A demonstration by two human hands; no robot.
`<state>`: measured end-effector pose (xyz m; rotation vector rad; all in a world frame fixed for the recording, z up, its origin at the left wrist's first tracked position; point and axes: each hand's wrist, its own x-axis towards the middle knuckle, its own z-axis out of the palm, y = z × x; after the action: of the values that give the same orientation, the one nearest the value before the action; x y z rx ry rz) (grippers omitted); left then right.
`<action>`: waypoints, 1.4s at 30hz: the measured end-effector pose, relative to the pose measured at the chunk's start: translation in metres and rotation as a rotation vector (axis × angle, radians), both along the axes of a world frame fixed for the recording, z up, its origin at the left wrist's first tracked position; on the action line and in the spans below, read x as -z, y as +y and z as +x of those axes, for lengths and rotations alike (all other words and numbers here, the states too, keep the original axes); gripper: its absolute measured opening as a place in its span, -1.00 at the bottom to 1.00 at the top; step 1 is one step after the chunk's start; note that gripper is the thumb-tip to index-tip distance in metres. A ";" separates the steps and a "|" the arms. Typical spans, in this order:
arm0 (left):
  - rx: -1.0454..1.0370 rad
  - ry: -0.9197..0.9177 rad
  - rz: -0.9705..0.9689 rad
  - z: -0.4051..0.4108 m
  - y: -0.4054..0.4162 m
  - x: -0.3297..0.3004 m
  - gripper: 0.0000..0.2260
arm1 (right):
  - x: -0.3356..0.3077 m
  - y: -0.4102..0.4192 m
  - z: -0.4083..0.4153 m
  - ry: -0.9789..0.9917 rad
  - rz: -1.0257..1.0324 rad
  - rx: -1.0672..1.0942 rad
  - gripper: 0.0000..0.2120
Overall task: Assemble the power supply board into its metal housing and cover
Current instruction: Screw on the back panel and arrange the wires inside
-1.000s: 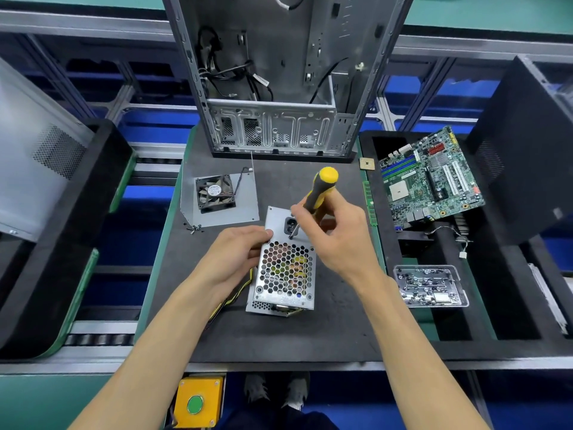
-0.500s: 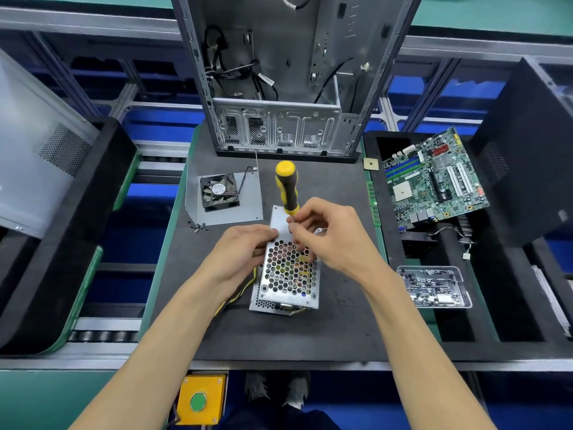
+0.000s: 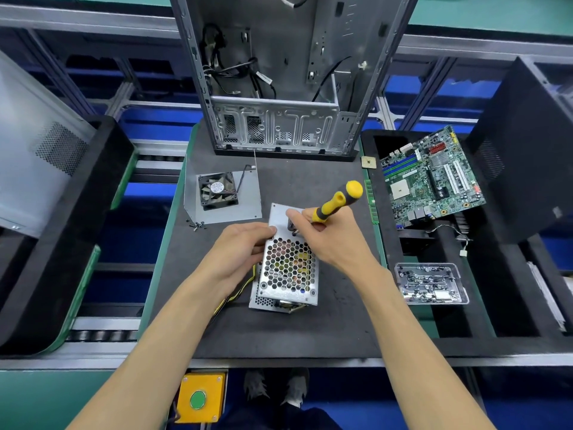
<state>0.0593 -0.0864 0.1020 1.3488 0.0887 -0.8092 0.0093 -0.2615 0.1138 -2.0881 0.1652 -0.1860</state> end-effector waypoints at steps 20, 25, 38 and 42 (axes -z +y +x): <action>-0.056 -0.952 0.525 -0.006 -0.001 -0.043 -0.73 | -0.006 0.001 0.011 0.071 -0.088 0.061 -0.41; 0.107 -1.273 0.369 -0.014 -0.025 -0.070 -0.54 | -0.013 0.003 0.016 0.110 -0.156 -0.028 -0.41; 0.194 -1.126 0.211 -0.005 -0.021 -0.091 -0.57 | -0.013 -0.014 -0.003 -0.036 -0.022 -0.196 -0.78; 0.167 -1.205 0.206 -0.005 -0.024 -0.097 -0.61 | -0.015 -0.014 0.000 -0.061 -0.074 -0.130 -0.72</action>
<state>0.0544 -0.1103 0.1989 1.8580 -0.9107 -0.0133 0.0089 -0.2756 0.1285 -2.1557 -0.0147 -0.1793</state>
